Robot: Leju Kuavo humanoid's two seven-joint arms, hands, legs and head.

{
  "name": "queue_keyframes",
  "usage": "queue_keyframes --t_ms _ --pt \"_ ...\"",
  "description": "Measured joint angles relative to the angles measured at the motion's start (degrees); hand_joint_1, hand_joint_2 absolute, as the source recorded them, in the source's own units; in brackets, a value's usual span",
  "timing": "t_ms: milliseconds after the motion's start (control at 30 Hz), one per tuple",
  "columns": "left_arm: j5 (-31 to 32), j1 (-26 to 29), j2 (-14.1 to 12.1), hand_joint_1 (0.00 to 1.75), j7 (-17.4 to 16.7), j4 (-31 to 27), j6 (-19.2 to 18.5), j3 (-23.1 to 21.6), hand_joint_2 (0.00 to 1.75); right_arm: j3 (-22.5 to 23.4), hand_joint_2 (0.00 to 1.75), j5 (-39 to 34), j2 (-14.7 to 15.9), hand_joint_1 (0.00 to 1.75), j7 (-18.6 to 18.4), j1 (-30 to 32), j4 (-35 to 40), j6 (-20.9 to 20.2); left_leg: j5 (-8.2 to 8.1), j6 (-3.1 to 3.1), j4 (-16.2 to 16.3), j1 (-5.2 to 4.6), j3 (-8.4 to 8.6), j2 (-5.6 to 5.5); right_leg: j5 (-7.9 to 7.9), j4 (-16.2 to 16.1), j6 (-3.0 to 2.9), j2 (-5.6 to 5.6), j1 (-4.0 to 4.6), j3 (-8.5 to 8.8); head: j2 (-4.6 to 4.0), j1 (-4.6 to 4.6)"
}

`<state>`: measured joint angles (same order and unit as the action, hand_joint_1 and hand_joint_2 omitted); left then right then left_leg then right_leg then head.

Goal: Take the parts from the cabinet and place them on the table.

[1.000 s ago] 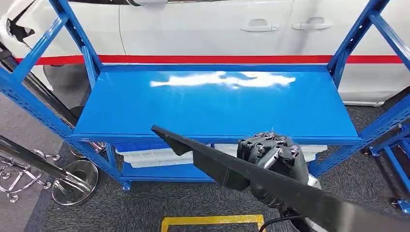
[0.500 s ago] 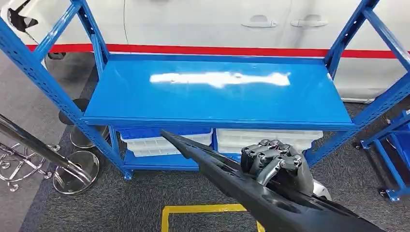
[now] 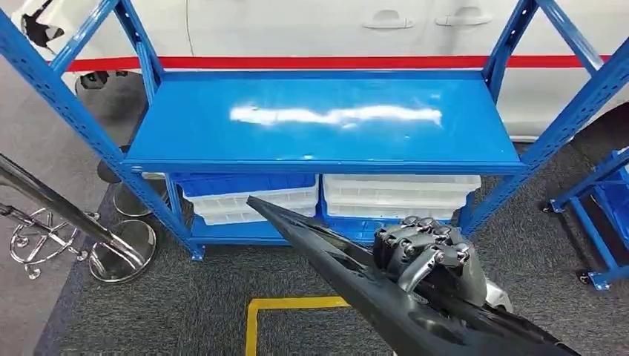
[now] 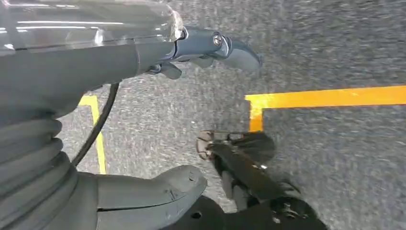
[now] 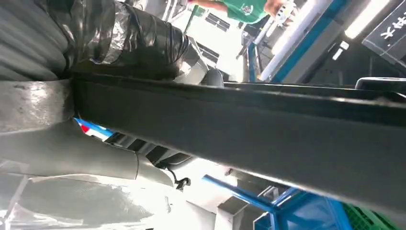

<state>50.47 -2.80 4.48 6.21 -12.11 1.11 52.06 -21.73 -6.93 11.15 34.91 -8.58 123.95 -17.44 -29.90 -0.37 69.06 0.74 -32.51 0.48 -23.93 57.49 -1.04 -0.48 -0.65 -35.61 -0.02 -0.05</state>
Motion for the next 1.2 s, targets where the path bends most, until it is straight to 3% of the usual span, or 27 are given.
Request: queue_keyframes --t_ms 33,67,100,167,200,233,300,333,367,400,433,500,533,567,600,700,733,800,833,867,900,967,1000,1033,1100,1133,1200 --pt "0.07 -0.11 -0.02 0.00 0.02 0.00 0.00 -0.02 1.75 0.00 1.75 0.00 0.00 1.75 0.00 0.01 0.04 0.00 0.54 0.46 -5.10 -0.09 3.65 -0.10 0.48 0.25 0.18 0.08 0.03 -0.61 0.00 -0.02" --pt "0.13 -0.29 -0.07 0.00 0.13 -0.02 -0.02 -0.04 1.75 0.00 1.75 0.02 0.00 1.75 0.00 0.01 0.19 -0.02 -1.01 0.90 -10.84 -0.41 7.76 -0.13 0.88 0.38 0.50 0.09 0.15 -0.94 0.00 -0.02" --pt "0.20 -0.43 -0.09 0.00 0.33 -0.07 -0.04 -0.07 1.75 0.00 1.75 -0.02 0.07 1.75 0.00 0.00 0.39 -0.09 -1.85 1.12 -14.78 -0.47 9.52 -0.15 1.46 0.41 0.84 0.00 0.22 -0.99 0.00 0.00" --pt "0.50 -0.60 -0.09 0.00 0.66 -0.07 -0.11 -0.09 1.75 0.00 1.75 -0.31 0.13 1.75 -0.13 -0.11 0.48 -0.26 -1.73 1.48 -14.80 -0.70 8.96 -0.26 2.71 -0.09 1.47 -0.24 -0.02 -1.32 0.00 0.00" --pt "0.52 -0.52 -0.13 0.00 0.81 -0.07 -0.11 -0.09 1.75 -0.02 1.75 -0.26 0.13 1.75 -0.91 -0.11 0.48 -0.18 -0.75 1.89 -15.20 -0.71 8.47 -0.26 3.62 -0.62 1.97 -0.17 0.13 -1.25 0.00 0.02" --pt "0.52 -0.48 -0.09 0.00 0.87 -0.04 -0.13 -0.09 1.75 -0.02 1.75 -0.06 0.30 1.75 -1.36 -0.11 0.46 -0.13 0.13 2.26 -15.59 0.05 8.02 0.28 2.56 -0.08 2.20 0.23 -0.07 -1.73 0.00 -0.02" --pt "0.50 -0.56 -0.13 0.00 0.83 -0.07 -0.22 -0.07 1.75 -0.07 1.75 0.26 0.39 1.75 -2.14 -0.20 0.44 0.13 1.59 3.38 -15.18 -0.16 6.26 0.37 -5.22 5.32 2.46 0.44 -0.04 -3.48 0.00 0.02" --pt "0.48 -0.52 -0.15 0.00 0.79 -0.07 -0.35 -0.07 1.75 -0.07 1.75 0.46 0.53 1.75 -2.21 -0.18 0.39 0.24 2.22 3.37 -14.79 -0.29 5.12 0.37 -8.70 9.80 2.61 0.43 -0.14 -4.38 0.00 0.02" --pt "0.48 -0.52 -0.17 0.00 0.48 -0.07 -0.46 -0.07 1.75 -0.11 1.75 0.81 0.76 1.75 -2.21 -0.17 0.33 0.46 2.75 3.38 -14.32 -0.36 3.99 0.38 -10.58 13.95 2.77 0.43 -0.18 -5.09 0.00 0.02" --pt "0.48 -0.46 -0.17 0.00 0.17 -0.07 -0.48 -0.07 1.75 -0.11 1.75 1.05 0.94 1.75 -2.16 -0.05 0.33 0.74 3.29 3.35 -13.79 -0.38 2.68 0.39 -10.69 17.36 2.92 0.43 -0.18 -5.46 0.00 0.02" --pt "0.52 -0.46 -0.18 0.00 -0.17 -0.07 -0.50 -0.07 1.75 -0.15 1.75 1.29 1.09 1.75 -2.12 0.07 0.33 1.09 3.80 3.27 -13.40 -0.37 1.51 0.39 -8.89 18.41 3.03 0.43 -0.25 -4.86 0.00 0.02" --pt "0.61 -0.40 -0.17 0.00 -0.37 -0.07 -0.53 -0.07 1.75 -0.15 1.75 1.46 1.33 1.75 -2.05 0.08 0.31 1.16 4.71 2.97 -12.45 -0.34 -0.68 0.38 -4.20 13.98 3.01 0.42 -0.37 -0.34 0.00 0.02" --pt "0.63 -0.33 -0.17 0.00 -0.48 -0.07 -0.52 -0.04 1.75 -0.17 1.75 1.60 1.40 1.75 -2.05 0.06 0.31 1.16 5.12 2.73 -12.10 -0.34 -1.31 0.31 -3.55 9.48 2.83 0.43 -0.39 3.11 0.00 0.02" --pt "0.66 -0.26 -0.17 0.00 -0.50 -0.07 -0.52 -0.04 1.75 -0.18 1.75 1.75 1.51 1.75 -2.05 -0.03 0.33 1.16 5.55 2.38 -11.98 -0.46 -1.74 0.23 -5.52 3.29 2.42 0.47 -0.32 7.74 0.00 0.02" --pt "0.68 -0.23 -0.15 0.00 -0.50 -0.04 -0.52 -0.04 1.75 -0.20 1.75 1.81 1.55 1.75 -2.05 -0.15 0.33 1.16 5.89 2.15 -11.74 -0.61 -1.84 0.15 -6.60 -0.90 2.15 0.51 -0.02 9.92 0.00 -0.02" --pt "0.72 -0.14 -0.17 0.00 -0.50 -0.07 -0.52 -0.04 1.75 -0.20 1.75 1.92 1.62 1.75 -2.01 -0.30 0.31 1.25 7.66 1.00 -12.02 -0.66 -2.57 0.09 -6.24 -1.26 1.14 0.45 0.31 8.88 0.00 0.02" --pt "0.74 -0.05 -0.24 0.00 -0.52 -0.07 -0.52 0.00 1.75 -0.20 1.75 1.95 1.62 1.75 -2.03 -0.33 0.22 1.25 6.97 0.79 -11.59 -0.40 -3.15 -0.08 -5.37 -1.54 0.45 0.16 -0.47 8.23 0.00 0.00" --pt "0.74 0.10 -0.22 0.00 -0.61 -0.04 -0.55 0.00 1.75 -0.22 1.75 1.92 1.62 1.75 -2.05 -0.35 0.17 1.25 0.16 0.33 -6.92 -0.23 -4.96 -0.17 -3.99 -1.35 -0.47 0.04 -0.22 6.34 0.00 0.00" --pt "0.81 0.17 -0.22 0.00 -0.66 -0.04 -0.53 0.00 1.75 -0.22 1.75 1.95 1.64 1.75 -2.05 -0.31 0.17 1.24 -3.32 0.08 -2.82 -0.14 -5.80 -0.15 -3.28 -1.20 -0.53 0.03 -0.11 5.34 0.00 -0.02" --pt "0.83 0.15 -0.22 0.00 -0.66 -0.04 -0.52 0.00 1.75 -0.22 1.75 1.95 1.64 1.75 -2.05 -0.32 0.15 1.23 -5.58 -0.09 1.21 -0.12 -6.48 -0.14 -2.60 -0.97 -0.55 0.00 0.00 4.32 0.00 -0.02" --pt "0.87 0.11 -0.22 0.00 -0.66 -0.04 -0.52 0.00 1.75 -0.22 1.75 1.95 1.62 1.75 -2.05 -0.33 0.15 1.25 -6.10 -0.18 4.64 -0.13 -6.77 -0.14 -1.96 -0.61 -0.52 -0.06 0.07 3.14 0.00 -0.02" --pt "0.98 0.11 -0.22 0.00 -0.66 -0.07 -0.57 0.00 1.75 -0.28 1.75 1.90 1.64 1.75 -2.05 -0.35 0.15 1.22 -1.70 -0.07 5.57 -0.13 -4.84 -0.15 -0.79 0.34 -0.43 -0.17 0.14 0.62 0.00 -0.02" --pt "1.01 0.10 -0.24 0.00 -0.61 -0.07 -0.63 0.00 1.75 -0.30 1.75 1.75 1.64 1.75 -2.05 -0.34 0.13 1.20 0.46 0.09 3.70 -0.14 -3.01 -0.15 -0.33 0.70 -0.31 -0.17 0.15 -0.34 0.00 -0.02" --pt "1.07 0.06 -0.24 0.00 -0.55 -0.07 -0.68 0.00 1.75 -0.33 1.75 1.64 1.64 1.75 -2.08 -0.36 0.15 1.16 1.89 0.39 -0.53 -0.15 0.38 -0.17 0.43 0.78 -0.15 -0.16 0.15 -1.31 0.00 -0.02" --pt "1.11 -0.24 -0.39 0.00 -0.24 -0.13 -0.79 0.00 1.75 -0.37 1.75 1.27 1.64 1.75 -2.08 -0.64 0.17 1.16 -1.75 1.04 -12.71 -0.64 9.19 -0.29 1.59 1.01 0.50 -0.13 0.32 -1.94 0.00 0.00" --pt "1.14 -0.38 -0.39 0.00 -0.06 -0.13 -0.79 0.00 1.75 -0.39 1.75 1.22 1.62 1.75 -2.05 -0.79 0.17 1.16 -2.82 1.16 -15.48 -0.62 10.26 -0.30 2.34 0.64 0.88 -0.28 0.22 -1.93 0.00 0.00" --pt "1.18 -0.41 -0.44 0.00 0.20 -0.13 -0.85 0.00 1.75 -0.66 1.75 1.16 1.62 1.75 -1.90 -1.38 0.20 1.20 -1.91 1.67 -15.03 -0.98 9.42 -0.42 3.82 -0.06 1.54 -0.36 -0.06 -1.95 0.00 0.00"
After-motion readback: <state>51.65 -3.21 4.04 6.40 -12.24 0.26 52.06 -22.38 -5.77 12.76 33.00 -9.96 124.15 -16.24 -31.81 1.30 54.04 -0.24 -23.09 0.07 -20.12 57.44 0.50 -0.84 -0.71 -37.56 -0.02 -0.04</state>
